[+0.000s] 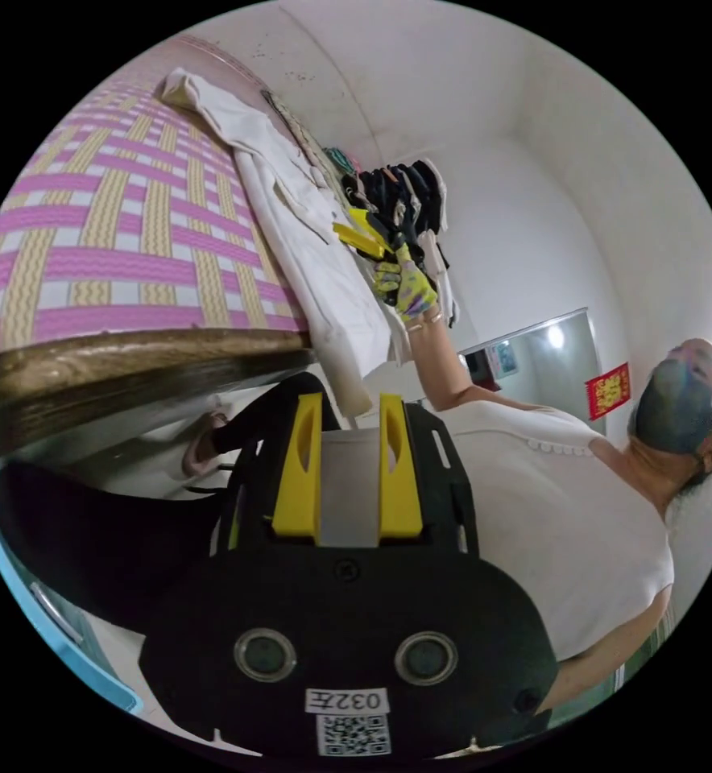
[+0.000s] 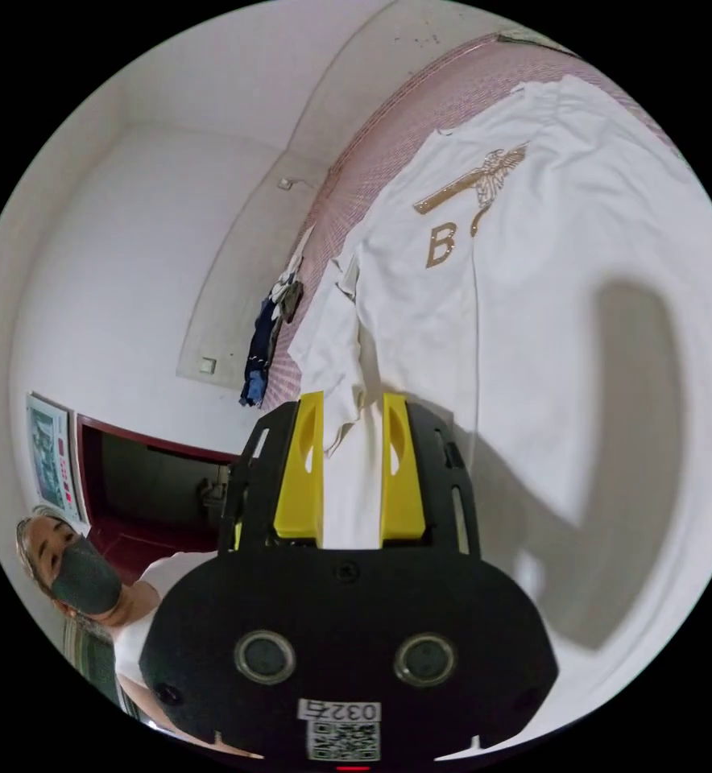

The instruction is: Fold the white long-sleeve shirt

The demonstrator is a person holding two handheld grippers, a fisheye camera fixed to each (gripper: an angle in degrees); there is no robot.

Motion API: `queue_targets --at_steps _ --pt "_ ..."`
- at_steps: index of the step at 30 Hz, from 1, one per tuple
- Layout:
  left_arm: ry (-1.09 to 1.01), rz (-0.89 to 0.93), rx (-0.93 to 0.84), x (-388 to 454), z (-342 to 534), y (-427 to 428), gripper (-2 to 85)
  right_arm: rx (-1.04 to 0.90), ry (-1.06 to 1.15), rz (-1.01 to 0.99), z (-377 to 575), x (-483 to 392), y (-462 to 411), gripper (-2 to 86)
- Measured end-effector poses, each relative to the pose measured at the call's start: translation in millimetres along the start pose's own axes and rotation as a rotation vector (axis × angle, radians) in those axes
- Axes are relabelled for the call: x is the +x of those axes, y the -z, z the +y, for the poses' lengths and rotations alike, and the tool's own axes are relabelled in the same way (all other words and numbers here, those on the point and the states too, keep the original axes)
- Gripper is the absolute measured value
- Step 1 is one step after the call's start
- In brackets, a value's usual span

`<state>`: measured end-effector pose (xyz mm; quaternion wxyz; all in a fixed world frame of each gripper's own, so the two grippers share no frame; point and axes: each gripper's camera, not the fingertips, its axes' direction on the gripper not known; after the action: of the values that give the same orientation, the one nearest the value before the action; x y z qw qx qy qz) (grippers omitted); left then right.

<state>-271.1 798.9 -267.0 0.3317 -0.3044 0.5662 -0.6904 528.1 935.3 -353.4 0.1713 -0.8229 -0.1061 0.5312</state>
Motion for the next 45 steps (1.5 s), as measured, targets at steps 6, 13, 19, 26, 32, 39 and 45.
queue_targets --at_steps 6,13,19,26,32,39,45 --pt "-0.015 0.026 -0.011 -23.4 -8.8 -16.3 8.3 -0.056 0.127 0.016 0.9 -34.3 -35.9 8.4" --pt "-0.008 0.023 0.09 -35.4 -14.7 -34.5 3.0 -0.103 0.176 0.171 17.2 -64.1 -79.2 1.9" --pt "-0.039 -0.128 0.118 -18.1 -19.1 -46.8 -1.4 -0.045 0.351 0.106 3.7 -134.5 -78.4 -0.4" --pt "-0.088 -0.222 0.095 11.5 -42.9 -69.0 -1.5 -0.018 0.511 0.02 -61.4 -228.6 -55.4 -0.6" --pt "-0.157 -0.258 0.032 44.9 -81.6 -99.0 -0.9 0.189 0.519 0.042 -86.3 -263.8 62.6 -0.7" --pt "-0.317 -0.345 -0.298 88.2 -168.6 -200.3 0.6 0.366 0.256 0.348 -54.7 -183.1 180.0 -0.6" --pt "-0.228 -0.267 -0.451 54.0 -203.3 -250.5 -0.5 0.347 0.056 0.292 -27.6 -84.5 168.8 -0.7"
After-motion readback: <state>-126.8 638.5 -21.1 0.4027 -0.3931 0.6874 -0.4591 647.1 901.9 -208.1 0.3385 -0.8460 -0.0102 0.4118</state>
